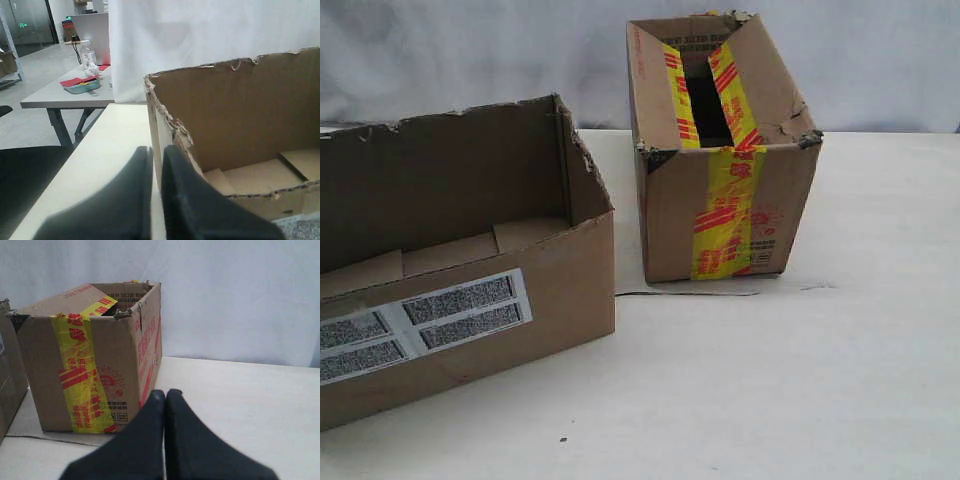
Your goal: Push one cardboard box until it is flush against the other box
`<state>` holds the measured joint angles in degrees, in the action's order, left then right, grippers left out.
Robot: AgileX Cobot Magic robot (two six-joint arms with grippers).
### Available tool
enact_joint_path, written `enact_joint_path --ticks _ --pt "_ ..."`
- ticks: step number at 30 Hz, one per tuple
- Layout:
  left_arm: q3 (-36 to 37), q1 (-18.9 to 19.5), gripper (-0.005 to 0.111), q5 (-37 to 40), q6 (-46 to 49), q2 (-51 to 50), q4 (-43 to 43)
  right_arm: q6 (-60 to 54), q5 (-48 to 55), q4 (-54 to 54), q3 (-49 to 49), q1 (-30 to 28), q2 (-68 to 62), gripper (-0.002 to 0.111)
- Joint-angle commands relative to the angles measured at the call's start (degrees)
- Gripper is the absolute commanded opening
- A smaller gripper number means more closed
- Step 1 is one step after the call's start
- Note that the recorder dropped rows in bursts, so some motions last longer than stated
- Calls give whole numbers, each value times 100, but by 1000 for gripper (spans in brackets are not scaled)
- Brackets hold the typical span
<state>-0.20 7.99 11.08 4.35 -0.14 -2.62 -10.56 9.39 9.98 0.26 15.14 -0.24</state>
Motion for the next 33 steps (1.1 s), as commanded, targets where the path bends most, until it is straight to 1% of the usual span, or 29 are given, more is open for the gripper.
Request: enact_joint_path --ticks 1,3,7,9,10,11,12,14,18,21,23,24,26,27,30,33 --pt "20 -2 0 -43 -14 14 12 -56 -10 10 -26 -48 24 0" --pt "20 -2 0 -90 -14 14 12 -56 -10 10 -26 -48 24 0" --pt "20 -2 0 -426 -14 14 31 -56 -10 10 -26 -48 24 0" --pt "20 -2 0 -924 -14 14 56 -56 -10 10 -26 -48 24 0" --pt "20 -2 0 -1489 -74 14 217 -56 -10 10 -26 -48 24 0" --pt "20 -2 0 -1808 -234 14 391 -56 -10 10 -26 -48 24 0" --pt "20 -2 0 -2188 -1079 14 733 -56 -10 10 -26 -48 24 0" --pt "20 -2 0 -2391 -1561 14 776 -56 -10 10 -26 -48 24 0" --pt "-223 -2 0 -2433 -1561 14 789 -56 -10 10 -26 -48 24 0" --pt "-554 -2 0 -2061 -1541 4 972 -56 -10 10 -26 -48 24 0" --pt "-888 -2 0 -1552 -1446 -276 985 -56 -10 10 -26 -48 24 0" --pt "-1101 -2 0 -1167 -1445 -494 973 -56 -10 10 -26 -48 24 0" --pt "-1828 -2 0 -50 -1405 -1394 769 -56 -10 10 -26 -48 24 0" --pt "-2091 -2 0 281 -1405 -1745 715 -56 -10 10 -26 -48 24 0" --pt "-2771 -2 0 1015 -1405 -2778 594 -56 -10 10 -26 -48 24 0" --pt "-3341 -2 0 1458 -1468 -3738 196 -56 -10 10 -26 -48 24 0"
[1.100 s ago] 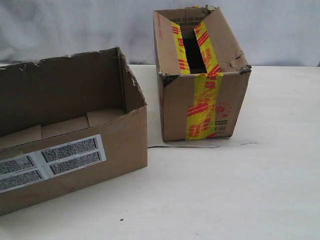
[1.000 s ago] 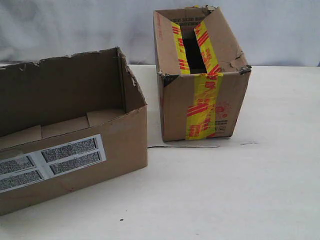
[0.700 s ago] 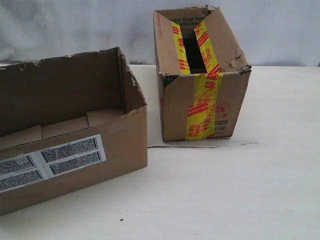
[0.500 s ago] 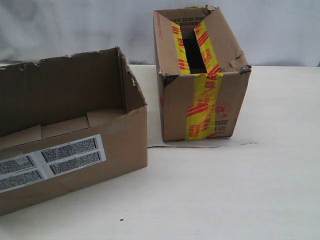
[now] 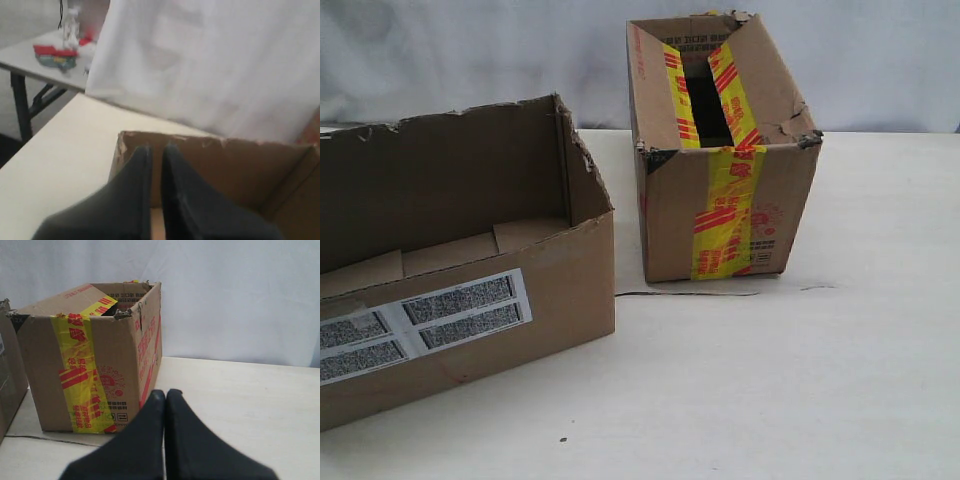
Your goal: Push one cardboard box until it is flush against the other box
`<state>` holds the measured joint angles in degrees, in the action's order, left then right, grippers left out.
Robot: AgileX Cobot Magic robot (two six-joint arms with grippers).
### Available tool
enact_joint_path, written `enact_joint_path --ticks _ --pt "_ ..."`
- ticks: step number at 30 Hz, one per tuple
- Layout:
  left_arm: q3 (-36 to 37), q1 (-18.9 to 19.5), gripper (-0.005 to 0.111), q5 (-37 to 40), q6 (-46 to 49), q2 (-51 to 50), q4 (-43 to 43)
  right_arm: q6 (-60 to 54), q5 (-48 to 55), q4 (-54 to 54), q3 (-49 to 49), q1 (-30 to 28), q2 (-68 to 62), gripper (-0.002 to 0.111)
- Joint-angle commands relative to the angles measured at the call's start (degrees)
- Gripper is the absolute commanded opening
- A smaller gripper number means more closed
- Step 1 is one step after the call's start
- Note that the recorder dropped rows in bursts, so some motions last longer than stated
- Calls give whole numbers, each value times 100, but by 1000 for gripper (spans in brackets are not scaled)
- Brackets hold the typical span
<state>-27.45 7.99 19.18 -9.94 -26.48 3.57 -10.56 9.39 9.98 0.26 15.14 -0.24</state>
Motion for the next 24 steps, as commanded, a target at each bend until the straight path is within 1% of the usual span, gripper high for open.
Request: enact_joint_path --ticks 1,3,5,7,9,12,13,15,19,22,24 --pt "-780 -2 0 842 -214 -1405 -656 -56 -10 10 -26 -48 24 0" --pt "-1035 -2 0 1279 -644 -1909 -1259 -56 -10 10 -26 -48 24 0" --pt "-1235 -2 0 1681 -1318 -2259 -1957 -56 -10 10 -26 -48 24 0" --pt "-1333 -2 0 1866 -1801 -2503 -2391 -56 -10 10 -26 -48 24 0" --pt "-1333 -2 0 1765 -1835 -2638 -2269 -56 -10 10 -26 -48 24 0" --pt "-1322 -2 0 1837 -1071 -2861 -1576 -56 -10 10 -26 -48 24 0" --pt "-1322 -2 0 1850 -976 -2933 -1457 -56 -10 10 -26 -48 24 0" --pt "-1322 -2 0 1878 -896 -3125 -1295 -56 -10 10 -26 -48 24 0" --pt "-1312 -2 0 2079 -795 -3423 -1276 -56 -10 10 -26 -48 24 0" --pt "-1105 -2 0 1774 -729 -3435 -1039 -56 -10 10 -26 -48 24 0" --pt "-927 -2 0 1667 -414 -3435 -684 -56 -10 10 -26 -48 24 0"
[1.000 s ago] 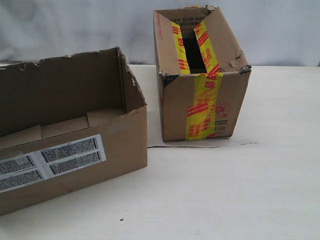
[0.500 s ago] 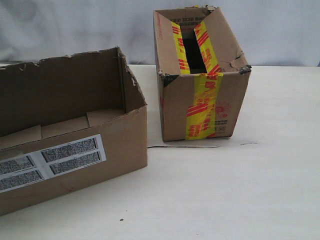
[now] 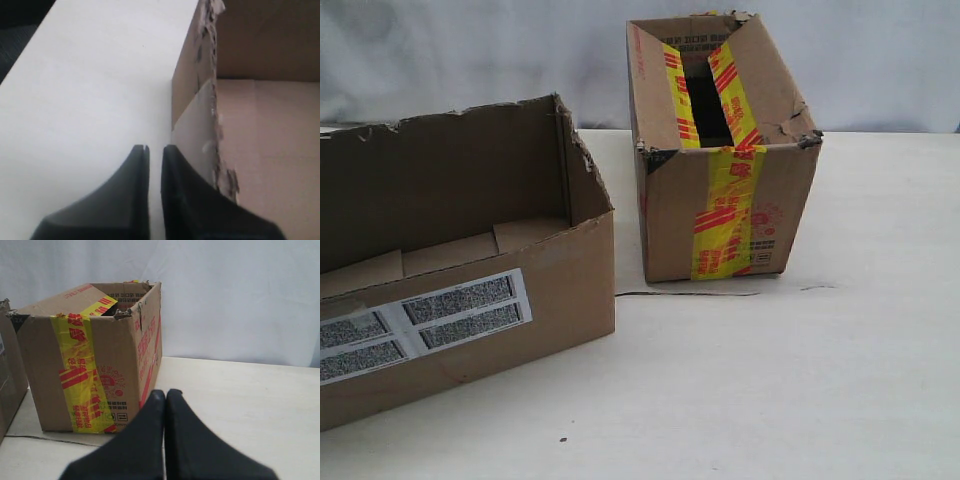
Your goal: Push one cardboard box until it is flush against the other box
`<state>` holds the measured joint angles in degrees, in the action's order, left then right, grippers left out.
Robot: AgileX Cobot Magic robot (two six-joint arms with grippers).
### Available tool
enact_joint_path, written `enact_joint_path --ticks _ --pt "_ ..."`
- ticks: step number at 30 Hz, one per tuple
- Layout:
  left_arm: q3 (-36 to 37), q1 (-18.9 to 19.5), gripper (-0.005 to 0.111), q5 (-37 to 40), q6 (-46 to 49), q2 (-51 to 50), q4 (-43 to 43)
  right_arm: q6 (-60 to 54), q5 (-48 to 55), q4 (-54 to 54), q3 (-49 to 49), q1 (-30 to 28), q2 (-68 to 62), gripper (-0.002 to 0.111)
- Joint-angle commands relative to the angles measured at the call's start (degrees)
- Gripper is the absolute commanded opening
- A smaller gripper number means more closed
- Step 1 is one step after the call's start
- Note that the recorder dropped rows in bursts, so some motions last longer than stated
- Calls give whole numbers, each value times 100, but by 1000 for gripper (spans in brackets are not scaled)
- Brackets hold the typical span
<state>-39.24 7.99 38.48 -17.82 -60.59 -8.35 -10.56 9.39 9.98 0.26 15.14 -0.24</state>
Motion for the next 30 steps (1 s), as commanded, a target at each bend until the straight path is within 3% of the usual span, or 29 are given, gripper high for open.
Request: enact_joint_path --ticks 1,5,14,17,25,30 --pt "311 -2 0 -288 556 -23 678 -56 -10 10 -26 -48 24 0" --pt "559 -2 0 -527 1616 -1 1760 -56 -10 10 -26 -48 24 0" --pt "723 -2 0 -270 2763 291 2998 -56 -10 10 -26 -48 24 0" --pt "723 -37 0 -81 2892 520 3154 -56 -10 10 -26 -48 24 0" --pt "723 -652 0 -2 2797 1093 3159 -56 -10 10 -26 -48 24 0" --pt "723 -674 0 122 2797 1134 3143 -56 -10 10 -26 -48 24 0"
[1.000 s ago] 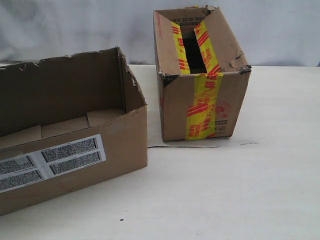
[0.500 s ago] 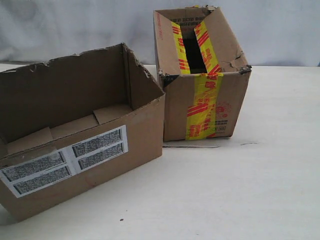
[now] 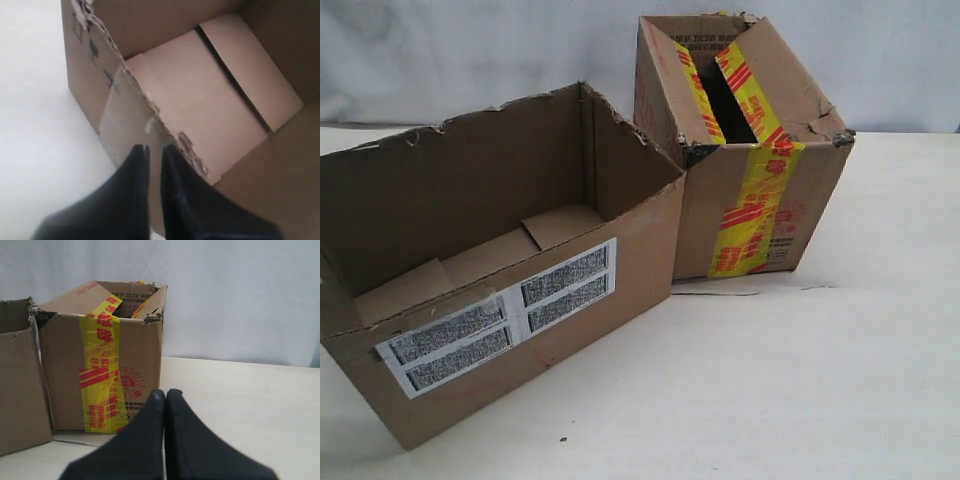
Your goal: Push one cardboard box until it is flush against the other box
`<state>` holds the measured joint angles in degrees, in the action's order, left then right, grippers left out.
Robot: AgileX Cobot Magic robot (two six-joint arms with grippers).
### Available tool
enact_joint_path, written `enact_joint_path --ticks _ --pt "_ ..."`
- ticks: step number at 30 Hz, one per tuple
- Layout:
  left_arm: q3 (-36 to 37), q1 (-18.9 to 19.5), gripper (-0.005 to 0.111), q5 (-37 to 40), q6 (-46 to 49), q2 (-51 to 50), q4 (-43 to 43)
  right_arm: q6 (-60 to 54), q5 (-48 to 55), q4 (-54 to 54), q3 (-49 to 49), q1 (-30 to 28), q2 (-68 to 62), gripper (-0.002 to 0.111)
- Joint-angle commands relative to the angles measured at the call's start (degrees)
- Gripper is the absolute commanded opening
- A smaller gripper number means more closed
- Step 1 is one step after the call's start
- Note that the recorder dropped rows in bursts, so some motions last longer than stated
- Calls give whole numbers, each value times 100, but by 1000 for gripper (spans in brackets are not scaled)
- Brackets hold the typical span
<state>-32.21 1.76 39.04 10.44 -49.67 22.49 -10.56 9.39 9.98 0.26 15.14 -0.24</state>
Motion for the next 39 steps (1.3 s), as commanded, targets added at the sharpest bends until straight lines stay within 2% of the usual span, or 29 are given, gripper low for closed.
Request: enact_joint_path --ticks 1,6,10,15,21,24,28,34,39 --pt "19 -51 0 110 -28 42 59 -56 -10 10 -26 -48 24 0" --pt "128 -51 0 390 95 42 249 -56 -10 10 -26 -48 24 0" --pt "565 -51 0 242 772 42 837 -56 -10 10 -26 -48 24 0" --pt "671 -51 0 220 860 90 825 -56 -10 10 -26 -48 24 0" --pt "671 -51 0 502 944 867 1022 -56 -10 10 -26 -48 24 0" --pt "671 -51 0 1037 1418 1485 1652 -56 -10 10 -26 -48 24 0" --pt "671 -51 0 1619 2844 1897 3233 -56 -10 10 -26 -48 24 0" --pt "671 -51 0 1402 3416 1824 3646 -56 -10 10 -26 -48 24 0" --pt "671 -51 0 1856 4989 1274 4933 -56 -10 10 -26 -48 24 0"
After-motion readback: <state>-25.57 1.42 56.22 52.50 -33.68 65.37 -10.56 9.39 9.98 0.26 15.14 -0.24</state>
